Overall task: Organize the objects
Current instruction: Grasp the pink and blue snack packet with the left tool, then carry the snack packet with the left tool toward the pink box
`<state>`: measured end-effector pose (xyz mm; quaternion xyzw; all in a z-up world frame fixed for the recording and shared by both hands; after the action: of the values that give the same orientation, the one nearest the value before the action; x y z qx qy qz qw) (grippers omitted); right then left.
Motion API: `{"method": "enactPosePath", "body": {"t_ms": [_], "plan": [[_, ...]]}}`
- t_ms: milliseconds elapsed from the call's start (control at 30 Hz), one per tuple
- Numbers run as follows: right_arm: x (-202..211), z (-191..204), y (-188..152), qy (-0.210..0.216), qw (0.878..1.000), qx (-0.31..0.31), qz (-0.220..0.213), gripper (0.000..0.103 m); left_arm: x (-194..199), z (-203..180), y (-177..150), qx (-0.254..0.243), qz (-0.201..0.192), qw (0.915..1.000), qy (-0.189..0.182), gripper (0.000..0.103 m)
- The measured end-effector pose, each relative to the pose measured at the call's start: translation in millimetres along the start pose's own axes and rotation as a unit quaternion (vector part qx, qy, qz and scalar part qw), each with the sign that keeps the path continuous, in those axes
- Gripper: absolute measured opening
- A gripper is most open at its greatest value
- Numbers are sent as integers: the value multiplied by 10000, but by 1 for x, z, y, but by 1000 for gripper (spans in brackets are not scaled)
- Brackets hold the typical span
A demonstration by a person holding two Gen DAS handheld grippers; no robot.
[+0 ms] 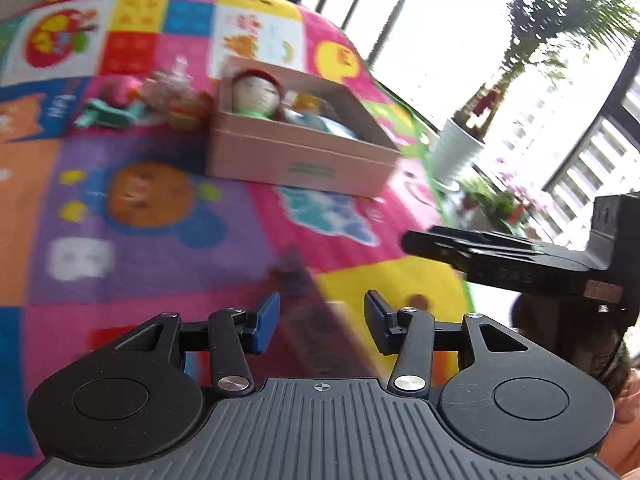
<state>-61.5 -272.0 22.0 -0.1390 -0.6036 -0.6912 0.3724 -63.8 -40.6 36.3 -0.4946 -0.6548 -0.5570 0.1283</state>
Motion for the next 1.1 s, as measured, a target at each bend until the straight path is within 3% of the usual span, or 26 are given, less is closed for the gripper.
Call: {"method": "enactPosePath", "body": {"t_ms": [100, 200, 333, 567, 700, 733, 900, 967, 1100], "plan": [[6, -9, -3, -54, 9998, -155, -98, 58, -16, -33, 1, -717, 88, 9971, 226, 48], [15, -14, -8, -74, 9996, -144, -217, 65, -12, -51, -2, -1094, 34, 9939, 139, 48], [19, -20, -14, -120, 9991, -210, -335, 68, -6, -47, -4, -788, 57, 9955, 531, 48], [18, -22, -21, -8, 9980, -416, -469, 69, -20, -45, -1, -520, 499, 9917, 1060, 48], [20, -25, -25, -4, 9975, -461, -536, 74, -35, -51, 1, -491, 780, 9916, 903, 48], [19, -25, -26, 10, 9974, -491, -520, 74, -41, -53, 1, -487, 847, 9915, 857, 53], [15, -27, -30, 34, 9973, -563, -468, 74, -62, -67, 2, -822, 967, 9860, 1077, 50], [15, -28, -31, 15, 9972, -583, -462, 74, -62, -68, 2, -872, 907, 9856, 1132, 37], [15, -28, -31, -78, 9974, -550, -454, 74, -56, -57, 1, -706, 815, 9900, 913, 32]]}}
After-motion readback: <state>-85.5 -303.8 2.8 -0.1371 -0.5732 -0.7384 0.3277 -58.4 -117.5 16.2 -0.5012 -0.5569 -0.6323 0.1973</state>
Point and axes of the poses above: each gripper's, at about its wrist camera, not at the fingertips, and x roughly against the way its jaws point, z to its left, y to its top, the point moved 2 cm from there along -x, roughly the way its jaws point, and after that the axes turned 5 degrees about z, right-handed, at the moved point
